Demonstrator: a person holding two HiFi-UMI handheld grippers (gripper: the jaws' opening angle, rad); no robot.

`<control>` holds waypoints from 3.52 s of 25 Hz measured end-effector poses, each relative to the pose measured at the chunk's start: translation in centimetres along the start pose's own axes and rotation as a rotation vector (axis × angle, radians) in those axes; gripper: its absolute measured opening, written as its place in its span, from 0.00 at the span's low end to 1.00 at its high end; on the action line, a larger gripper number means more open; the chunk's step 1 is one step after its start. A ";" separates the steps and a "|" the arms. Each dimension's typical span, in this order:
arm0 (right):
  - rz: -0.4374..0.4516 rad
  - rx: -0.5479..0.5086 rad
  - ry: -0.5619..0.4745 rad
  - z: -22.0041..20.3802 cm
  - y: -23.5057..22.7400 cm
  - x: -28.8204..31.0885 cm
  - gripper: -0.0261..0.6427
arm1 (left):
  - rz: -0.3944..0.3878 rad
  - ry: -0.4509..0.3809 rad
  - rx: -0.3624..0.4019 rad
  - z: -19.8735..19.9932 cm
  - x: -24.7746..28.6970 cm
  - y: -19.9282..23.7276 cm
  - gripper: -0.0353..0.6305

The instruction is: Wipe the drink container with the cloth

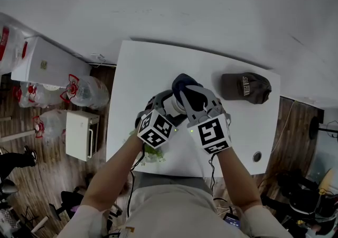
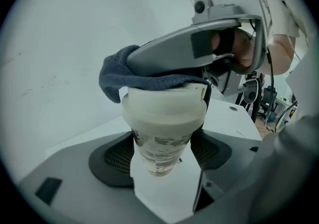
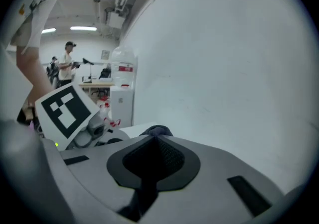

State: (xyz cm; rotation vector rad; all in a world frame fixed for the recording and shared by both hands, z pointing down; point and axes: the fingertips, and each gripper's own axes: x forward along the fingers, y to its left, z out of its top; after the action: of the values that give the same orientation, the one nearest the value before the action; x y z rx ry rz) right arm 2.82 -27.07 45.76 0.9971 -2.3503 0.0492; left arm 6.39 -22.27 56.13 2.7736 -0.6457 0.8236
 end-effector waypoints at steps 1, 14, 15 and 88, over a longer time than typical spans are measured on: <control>-0.014 0.072 -0.027 -0.3 -0.9 -0.1 0.09 | 0.000 0.002 0.000 0.0 0.0 0.0 0.61; -0.153 0.506 -0.248 -3.7 -7.0 -5.2 0.09 | -0.018 0.033 -0.029 -0.2 -0.1 0.0 0.61; -0.143 0.494 -0.249 -4.0 -6.6 -5.7 0.09 | -0.019 0.035 -0.031 -0.2 -0.2 0.0 0.61; -0.020 0.444 -0.083 -8.6 -3.1 -2.8 0.09 | 0.020 -0.002 -0.108 0.1 -0.2 0.7 0.61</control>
State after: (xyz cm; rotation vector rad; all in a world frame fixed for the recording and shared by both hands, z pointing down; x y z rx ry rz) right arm 10.76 -25.36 50.84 1.2471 -2.4592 0.5514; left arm 5.95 -22.83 55.96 2.6760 -0.6971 0.7666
